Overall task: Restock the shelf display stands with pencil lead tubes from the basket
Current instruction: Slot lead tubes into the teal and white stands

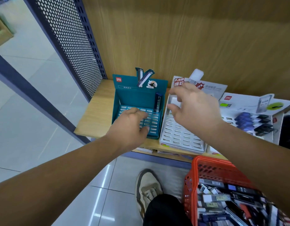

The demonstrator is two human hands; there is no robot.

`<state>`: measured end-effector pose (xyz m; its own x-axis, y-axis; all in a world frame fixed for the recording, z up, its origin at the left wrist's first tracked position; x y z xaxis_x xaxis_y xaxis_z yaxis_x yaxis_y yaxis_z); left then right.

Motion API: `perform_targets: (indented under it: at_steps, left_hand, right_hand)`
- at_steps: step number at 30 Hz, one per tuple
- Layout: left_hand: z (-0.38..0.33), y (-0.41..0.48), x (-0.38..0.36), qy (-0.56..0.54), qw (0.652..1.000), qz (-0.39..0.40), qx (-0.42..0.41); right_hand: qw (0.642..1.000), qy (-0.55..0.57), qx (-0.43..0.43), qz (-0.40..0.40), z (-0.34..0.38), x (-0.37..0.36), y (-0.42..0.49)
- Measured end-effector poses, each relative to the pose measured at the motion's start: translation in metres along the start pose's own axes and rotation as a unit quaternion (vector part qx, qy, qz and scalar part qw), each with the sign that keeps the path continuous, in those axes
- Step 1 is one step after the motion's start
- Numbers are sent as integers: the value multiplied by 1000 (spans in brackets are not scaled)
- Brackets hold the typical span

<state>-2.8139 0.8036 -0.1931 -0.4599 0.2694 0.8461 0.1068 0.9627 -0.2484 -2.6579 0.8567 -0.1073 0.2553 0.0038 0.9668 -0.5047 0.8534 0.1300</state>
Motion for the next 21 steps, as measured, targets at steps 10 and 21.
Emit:
perform_targets:
  at_steps: [10,21]
  left_hand:
    - [-193,-45,-17,216,928,277,-128]
    - [-206,-66,-319,139,882,450,-18]
  right_hand:
    - [897,45,-126,420,-85,-33,-205]
    - [788,200,-373,448,-213,-153,-389]
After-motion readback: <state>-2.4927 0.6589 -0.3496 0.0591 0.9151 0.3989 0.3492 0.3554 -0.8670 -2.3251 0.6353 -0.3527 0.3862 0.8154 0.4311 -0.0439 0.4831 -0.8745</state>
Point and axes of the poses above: each hand's wrist, its own y-axis towards the middle knuckle, its own x-axis out of the back of the hand, z = x × y, the point moved 10 cm from there along y, towards the middle knuckle, and after that the axes turned 12 degrees about z, right-handed, at the moved point
